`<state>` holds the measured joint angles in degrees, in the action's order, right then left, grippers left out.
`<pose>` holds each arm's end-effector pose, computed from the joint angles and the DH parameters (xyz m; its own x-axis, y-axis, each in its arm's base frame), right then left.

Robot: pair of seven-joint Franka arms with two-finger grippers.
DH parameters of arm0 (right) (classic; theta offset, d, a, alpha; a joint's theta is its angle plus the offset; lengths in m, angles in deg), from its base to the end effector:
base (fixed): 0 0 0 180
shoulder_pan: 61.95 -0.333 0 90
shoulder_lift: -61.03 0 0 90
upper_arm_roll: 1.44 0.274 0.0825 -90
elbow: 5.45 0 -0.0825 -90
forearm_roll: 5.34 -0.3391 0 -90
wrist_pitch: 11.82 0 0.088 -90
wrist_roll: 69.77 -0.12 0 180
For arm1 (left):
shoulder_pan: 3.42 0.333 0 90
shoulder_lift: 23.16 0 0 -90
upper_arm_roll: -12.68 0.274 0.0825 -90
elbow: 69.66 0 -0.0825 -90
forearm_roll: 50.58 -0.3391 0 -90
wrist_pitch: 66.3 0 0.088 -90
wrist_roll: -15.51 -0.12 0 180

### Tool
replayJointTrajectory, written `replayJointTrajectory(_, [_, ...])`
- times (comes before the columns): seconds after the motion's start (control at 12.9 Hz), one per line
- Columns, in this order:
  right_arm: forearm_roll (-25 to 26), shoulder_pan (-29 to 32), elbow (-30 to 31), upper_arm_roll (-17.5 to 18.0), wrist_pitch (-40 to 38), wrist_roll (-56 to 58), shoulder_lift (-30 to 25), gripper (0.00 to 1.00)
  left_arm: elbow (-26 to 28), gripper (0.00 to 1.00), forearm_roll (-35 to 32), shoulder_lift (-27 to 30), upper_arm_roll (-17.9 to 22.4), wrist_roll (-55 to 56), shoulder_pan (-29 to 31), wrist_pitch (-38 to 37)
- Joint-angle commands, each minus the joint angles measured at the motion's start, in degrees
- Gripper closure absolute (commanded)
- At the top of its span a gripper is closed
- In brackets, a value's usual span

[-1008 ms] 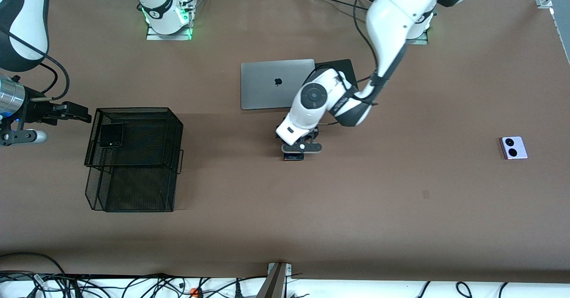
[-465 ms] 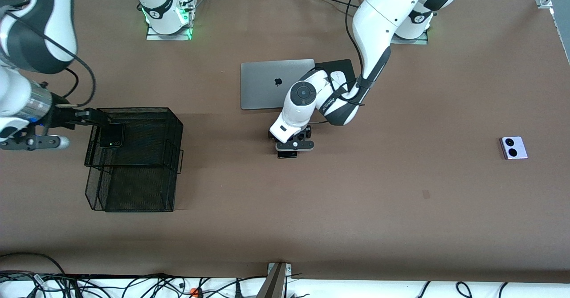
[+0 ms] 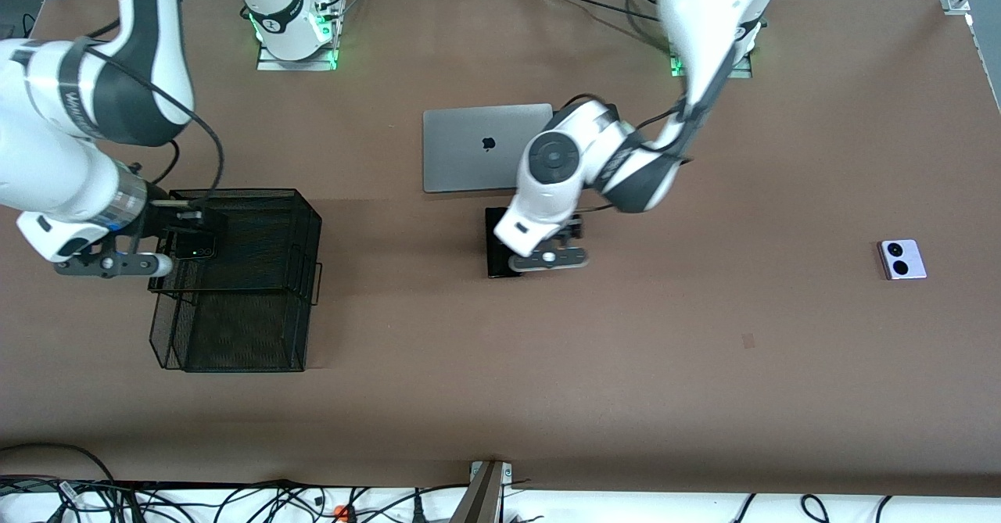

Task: Place phones with both arms
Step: 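Grasp the tall phone with the right gripper while the left gripper descends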

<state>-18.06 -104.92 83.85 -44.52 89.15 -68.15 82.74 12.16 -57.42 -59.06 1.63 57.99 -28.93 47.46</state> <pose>0.5814 0.0682 0.4286 0.9974 0.0011 -0.0716 0.0039 -0.9992 0.0392 0.5355 -0.3615 0.3015 0.9953 0.0852 -0.0463 0.0837 -0.9959 -0.0338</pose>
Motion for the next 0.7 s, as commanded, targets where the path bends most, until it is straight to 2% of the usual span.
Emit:
replayJointTrajectory(0.0, [-2.6,-2.5,1.3,0.5,2.6,-3.9,-0.1,0.0,2.1,0.0,-0.5,5.1,-0.5,-13.3,8.9,-9.0])
replayJointTrajectory(0.23, [-4.1,-5.7,1.3,4.0,6.2,-12.1,2.1,0.0,2.6,0.0,-3.4,6.7,0.1,-22.2,18.9,-17.8])
replayJointTrajectory(0.47, [-4.0,-10.9,1.0,8.0,11.7,-26.0,5.4,0.0,3.4,0.0,-11.1,7.4,0.0,-26.9,27.8,-18.3])
replayJointTrajectory(0.62, [-4.0,-13.4,-1.5,11.3,13.5,-35.3,9.7,0.0,3.7,0.0,-11.7,7.3,0.1,-31.6,31.9,-17.2])
